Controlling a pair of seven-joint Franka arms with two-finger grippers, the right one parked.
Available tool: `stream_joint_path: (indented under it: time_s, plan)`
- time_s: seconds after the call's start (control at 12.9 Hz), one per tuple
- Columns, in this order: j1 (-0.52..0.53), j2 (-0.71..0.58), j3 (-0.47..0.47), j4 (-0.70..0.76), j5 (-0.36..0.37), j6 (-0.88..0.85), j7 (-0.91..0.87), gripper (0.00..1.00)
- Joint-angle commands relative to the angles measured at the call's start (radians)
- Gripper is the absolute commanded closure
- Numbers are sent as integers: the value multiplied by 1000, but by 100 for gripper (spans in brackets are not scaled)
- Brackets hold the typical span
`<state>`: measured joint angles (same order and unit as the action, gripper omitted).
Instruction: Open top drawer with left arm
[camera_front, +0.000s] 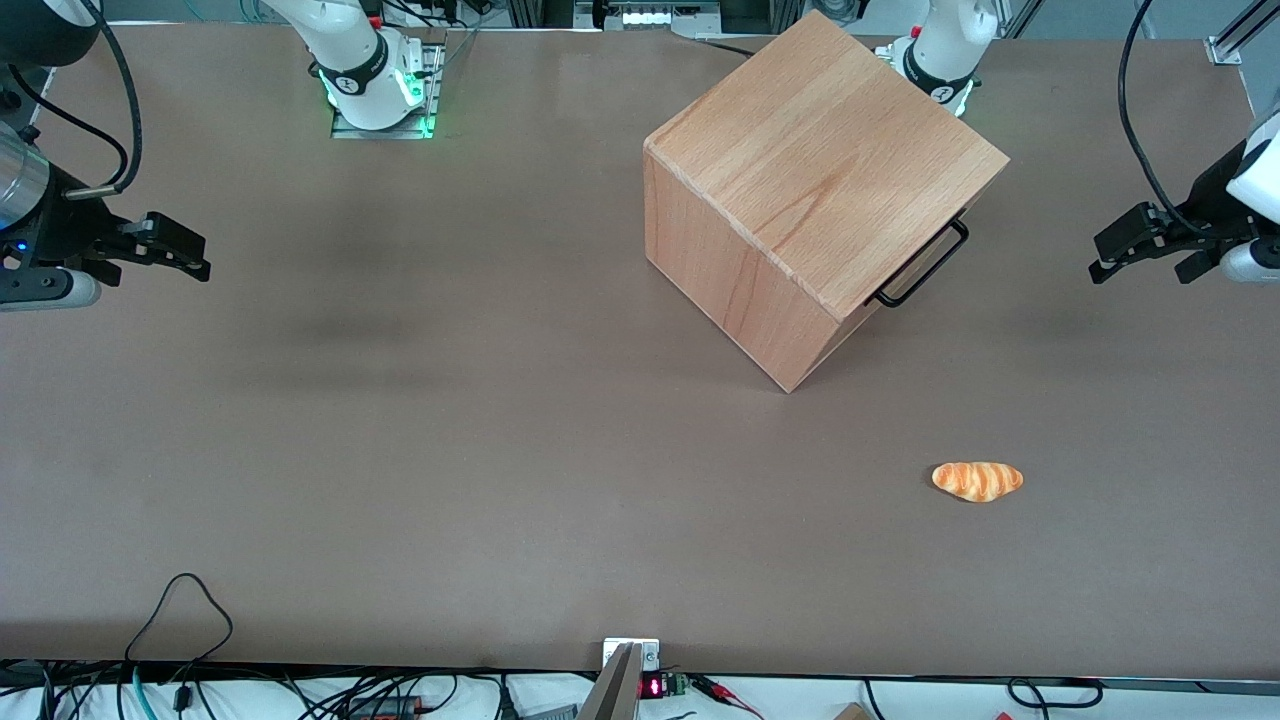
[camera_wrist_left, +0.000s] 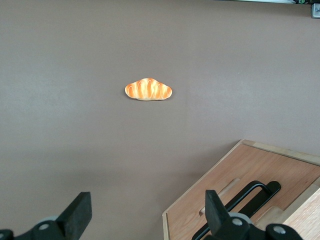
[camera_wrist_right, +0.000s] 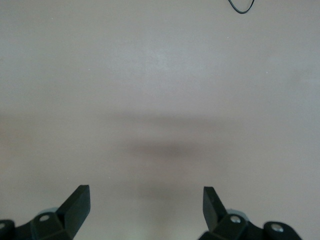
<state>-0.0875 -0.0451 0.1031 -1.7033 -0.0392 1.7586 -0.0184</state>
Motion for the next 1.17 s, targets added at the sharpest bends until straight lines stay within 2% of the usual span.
stream_joint_path:
  time_s: [0.0,0.31,0.54,0.78,0.93,1.09]
  plan:
    - [8,11,0,33,19,-51,21,0]
    - [6,16,-11,36,85,-50,28,0]
    - [8,19,0,19,20,-48,31,0]
    - [8,33,0,-24,-23,-48,126,0]
    - [8,48,-11,-27,-33,-47,133,0]
    - [5,65,-17,-38,-34,-47,226,0]
